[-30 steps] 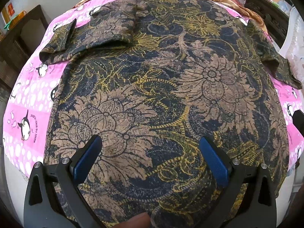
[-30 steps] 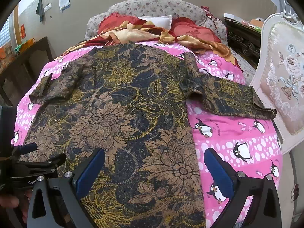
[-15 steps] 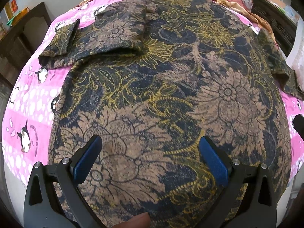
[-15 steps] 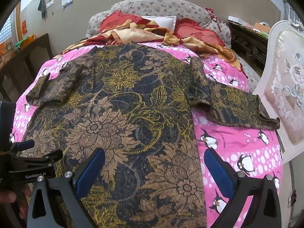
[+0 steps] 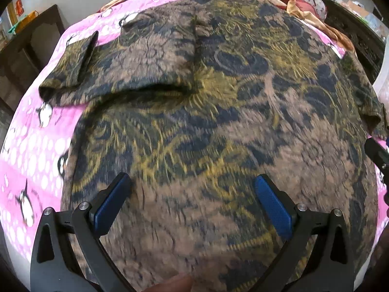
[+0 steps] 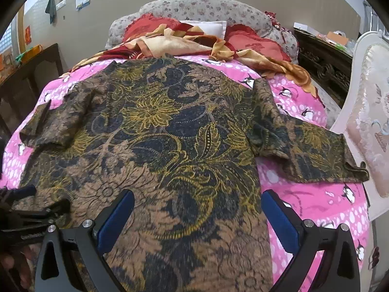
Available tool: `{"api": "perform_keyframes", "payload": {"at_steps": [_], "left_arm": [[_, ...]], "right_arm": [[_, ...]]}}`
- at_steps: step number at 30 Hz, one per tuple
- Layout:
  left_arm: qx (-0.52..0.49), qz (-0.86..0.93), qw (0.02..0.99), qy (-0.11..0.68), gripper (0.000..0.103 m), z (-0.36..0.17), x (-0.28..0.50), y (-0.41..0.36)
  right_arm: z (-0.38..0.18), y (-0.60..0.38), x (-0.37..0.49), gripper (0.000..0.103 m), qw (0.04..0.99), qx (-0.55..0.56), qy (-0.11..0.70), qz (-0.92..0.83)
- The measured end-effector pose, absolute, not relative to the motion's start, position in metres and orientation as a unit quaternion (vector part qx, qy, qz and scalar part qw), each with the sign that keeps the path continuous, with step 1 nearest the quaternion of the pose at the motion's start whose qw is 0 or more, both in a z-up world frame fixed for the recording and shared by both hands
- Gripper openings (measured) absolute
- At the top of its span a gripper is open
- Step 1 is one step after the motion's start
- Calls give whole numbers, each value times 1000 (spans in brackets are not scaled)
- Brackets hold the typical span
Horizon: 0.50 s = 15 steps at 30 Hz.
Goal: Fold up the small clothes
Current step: 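Grasp the shirt side and sleeve nearest the left gripper with the left gripper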
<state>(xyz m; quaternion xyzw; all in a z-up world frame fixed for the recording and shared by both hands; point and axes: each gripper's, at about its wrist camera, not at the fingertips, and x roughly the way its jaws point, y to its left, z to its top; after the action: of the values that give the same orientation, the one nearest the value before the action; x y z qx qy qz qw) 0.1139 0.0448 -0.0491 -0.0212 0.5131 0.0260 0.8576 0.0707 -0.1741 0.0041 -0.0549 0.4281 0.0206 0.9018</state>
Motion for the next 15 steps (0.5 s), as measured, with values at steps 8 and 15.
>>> {"api": "perform_keyframes", "payload": {"at_steps": [8, 15], "left_arm": [[-20, 20, 874, 485, 103, -56, 145, 56], [-14, 16, 891, 454, 103, -59, 156, 51]], "right_arm": [[-36, -183, 109, 103, 891, -42, 452, 5], [-44, -186, 125, 103, 885, -37, 464, 16]]}}
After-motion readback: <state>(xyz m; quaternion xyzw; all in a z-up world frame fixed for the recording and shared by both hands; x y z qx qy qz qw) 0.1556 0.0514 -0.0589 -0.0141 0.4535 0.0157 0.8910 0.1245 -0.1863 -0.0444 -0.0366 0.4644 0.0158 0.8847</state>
